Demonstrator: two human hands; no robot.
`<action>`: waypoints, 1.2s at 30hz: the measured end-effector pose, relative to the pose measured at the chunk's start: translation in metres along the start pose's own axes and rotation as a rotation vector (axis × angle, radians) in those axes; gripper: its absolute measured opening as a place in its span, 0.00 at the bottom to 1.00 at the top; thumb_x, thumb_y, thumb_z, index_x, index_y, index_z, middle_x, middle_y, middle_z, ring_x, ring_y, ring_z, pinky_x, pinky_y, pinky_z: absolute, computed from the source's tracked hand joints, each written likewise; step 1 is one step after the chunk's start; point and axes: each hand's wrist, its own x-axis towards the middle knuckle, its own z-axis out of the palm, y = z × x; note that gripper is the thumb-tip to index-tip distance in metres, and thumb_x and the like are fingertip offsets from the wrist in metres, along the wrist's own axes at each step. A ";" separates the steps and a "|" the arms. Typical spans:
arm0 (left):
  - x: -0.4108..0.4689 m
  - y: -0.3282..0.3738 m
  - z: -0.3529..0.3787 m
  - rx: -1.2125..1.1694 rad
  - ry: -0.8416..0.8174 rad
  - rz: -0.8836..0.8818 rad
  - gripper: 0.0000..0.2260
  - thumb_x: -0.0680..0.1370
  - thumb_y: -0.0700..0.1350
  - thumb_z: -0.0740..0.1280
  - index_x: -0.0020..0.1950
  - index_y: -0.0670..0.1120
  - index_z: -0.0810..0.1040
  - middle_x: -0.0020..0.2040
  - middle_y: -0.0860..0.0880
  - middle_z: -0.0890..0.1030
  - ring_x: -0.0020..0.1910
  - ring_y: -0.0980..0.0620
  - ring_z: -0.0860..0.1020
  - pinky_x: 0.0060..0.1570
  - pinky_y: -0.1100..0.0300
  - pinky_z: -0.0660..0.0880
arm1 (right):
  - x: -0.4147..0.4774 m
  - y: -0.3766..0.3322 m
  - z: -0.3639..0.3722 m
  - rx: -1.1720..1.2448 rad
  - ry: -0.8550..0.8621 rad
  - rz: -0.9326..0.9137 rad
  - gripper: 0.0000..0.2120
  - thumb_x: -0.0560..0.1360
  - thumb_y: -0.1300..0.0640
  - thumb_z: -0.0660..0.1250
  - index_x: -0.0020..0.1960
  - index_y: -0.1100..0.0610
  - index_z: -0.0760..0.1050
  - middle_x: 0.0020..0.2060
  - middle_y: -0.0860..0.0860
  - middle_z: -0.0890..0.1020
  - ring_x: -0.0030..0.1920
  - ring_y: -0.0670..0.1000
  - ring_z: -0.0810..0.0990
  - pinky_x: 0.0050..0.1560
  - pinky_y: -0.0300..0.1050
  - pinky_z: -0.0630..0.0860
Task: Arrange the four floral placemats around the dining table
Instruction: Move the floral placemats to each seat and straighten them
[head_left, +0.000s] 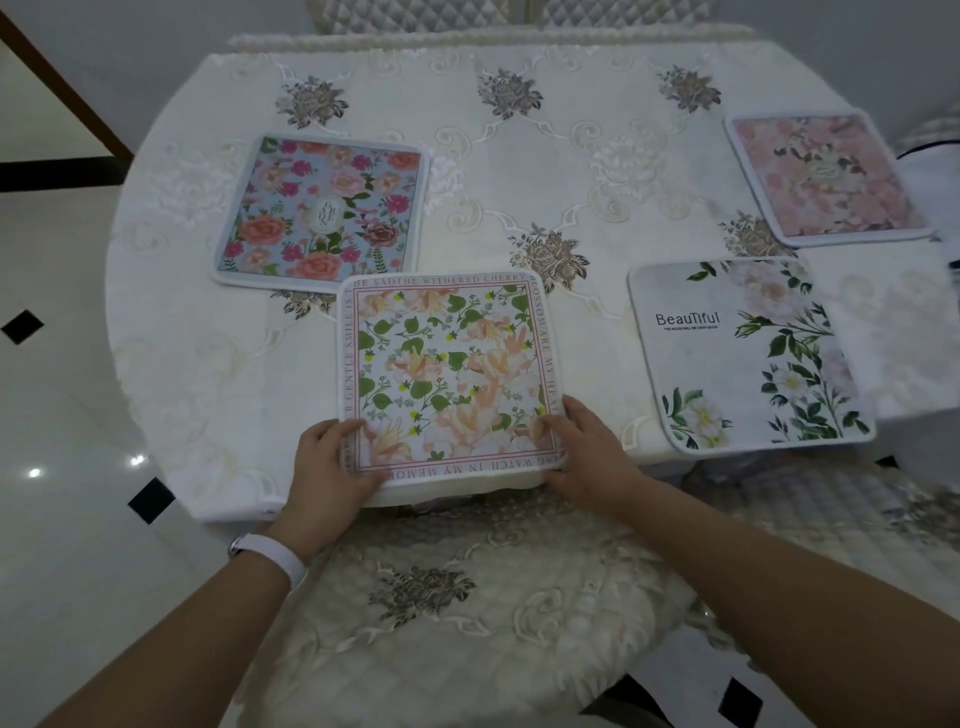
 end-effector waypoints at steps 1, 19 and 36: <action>0.000 -0.002 -0.001 -0.039 -0.002 0.003 0.31 0.67 0.40 0.79 0.67 0.49 0.73 0.64 0.45 0.66 0.65 0.44 0.69 0.68 0.45 0.69 | 0.000 -0.001 -0.001 0.014 0.011 0.010 0.32 0.67 0.53 0.73 0.69 0.51 0.67 0.76 0.57 0.57 0.75 0.59 0.59 0.74 0.53 0.60; -0.017 -0.021 0.006 0.148 -0.032 0.197 0.24 0.67 0.38 0.78 0.61 0.45 0.79 0.70 0.42 0.66 0.69 0.43 0.63 0.68 0.43 0.68 | -0.007 -0.012 0.010 0.015 0.008 0.023 0.32 0.70 0.57 0.70 0.72 0.51 0.64 0.77 0.59 0.51 0.75 0.61 0.52 0.75 0.53 0.54; -0.020 -0.036 -0.004 0.441 -0.048 0.312 0.31 0.71 0.57 0.69 0.68 0.40 0.74 0.73 0.37 0.67 0.70 0.37 0.68 0.66 0.40 0.69 | -0.005 -0.006 0.014 -0.141 0.052 -0.004 0.36 0.71 0.41 0.70 0.74 0.49 0.61 0.78 0.57 0.51 0.77 0.59 0.50 0.75 0.53 0.52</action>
